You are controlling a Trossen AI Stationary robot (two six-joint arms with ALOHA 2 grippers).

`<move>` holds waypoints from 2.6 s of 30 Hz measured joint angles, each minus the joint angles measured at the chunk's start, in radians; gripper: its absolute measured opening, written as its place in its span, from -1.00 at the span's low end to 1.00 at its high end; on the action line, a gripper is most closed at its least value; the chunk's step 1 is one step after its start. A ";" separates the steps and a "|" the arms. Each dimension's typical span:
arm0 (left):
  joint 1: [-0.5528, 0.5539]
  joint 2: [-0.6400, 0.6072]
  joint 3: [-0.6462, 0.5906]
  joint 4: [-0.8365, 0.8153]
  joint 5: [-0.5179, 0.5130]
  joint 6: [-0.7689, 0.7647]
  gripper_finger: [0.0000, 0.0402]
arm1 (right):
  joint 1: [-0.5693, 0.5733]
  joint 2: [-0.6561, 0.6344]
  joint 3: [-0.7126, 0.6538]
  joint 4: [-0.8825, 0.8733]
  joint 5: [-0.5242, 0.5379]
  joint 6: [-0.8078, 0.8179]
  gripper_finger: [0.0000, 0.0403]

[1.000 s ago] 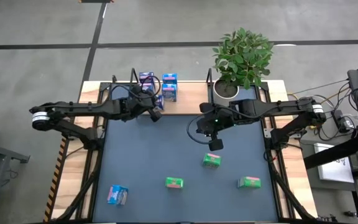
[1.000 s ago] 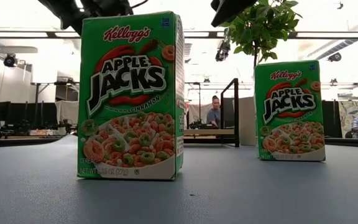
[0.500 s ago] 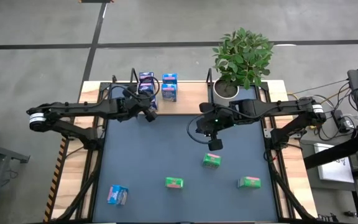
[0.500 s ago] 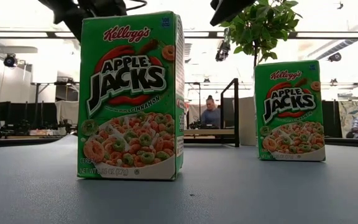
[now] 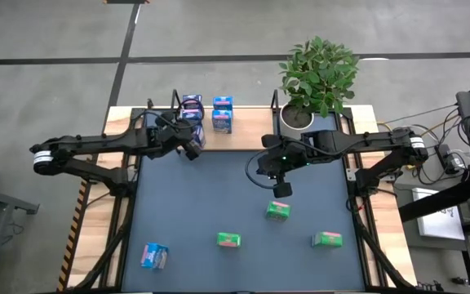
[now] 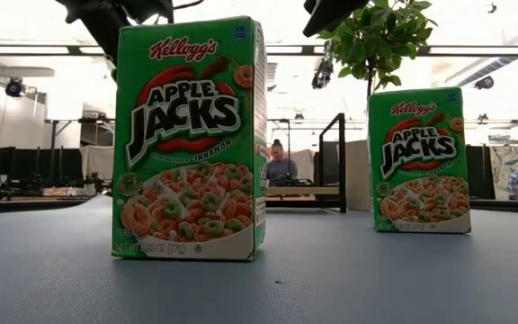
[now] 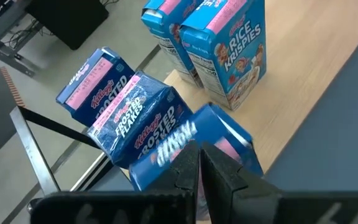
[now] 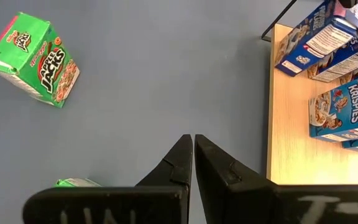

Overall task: Stack cereal on shelf
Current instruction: Put the blue cereal box on the shelf aligned with the other blue cereal boxes

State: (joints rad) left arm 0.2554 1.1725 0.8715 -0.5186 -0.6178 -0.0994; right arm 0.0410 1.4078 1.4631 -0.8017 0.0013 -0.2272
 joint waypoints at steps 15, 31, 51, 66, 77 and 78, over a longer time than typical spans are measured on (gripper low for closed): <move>-0.015 -0.025 0.036 0.018 0.025 0.024 -1.00 | 0.000 0.000 -0.002 0.016 0.000 0.000 -0.96; 0.080 0.053 0.043 0.064 0.234 0.200 -1.00 | 0.000 0.000 -0.013 0.023 0.000 0.005 -0.96; 0.093 0.097 0.044 0.091 0.135 0.098 -1.00 | 0.000 0.000 -0.014 0.024 0.000 0.005 -0.96; 0.090 0.033 0.070 0.056 0.165 0.145 -1.00 | 0.000 0.000 -0.014 0.024 0.000 0.007 -0.96; 0.110 -0.056 0.049 -0.085 0.192 0.350 -1.00 | 0.000 0.000 -0.014 0.026 0.000 0.001 -0.96; 0.113 -0.054 0.048 -0.079 0.192 0.357 -1.00 | 0.000 0.000 -0.014 0.026 0.000 0.001 -0.96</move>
State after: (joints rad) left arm 0.3683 1.1189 0.9197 -0.5981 -0.4262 0.2572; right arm 0.0414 1.4082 1.4487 -0.7752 0.0010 -0.2260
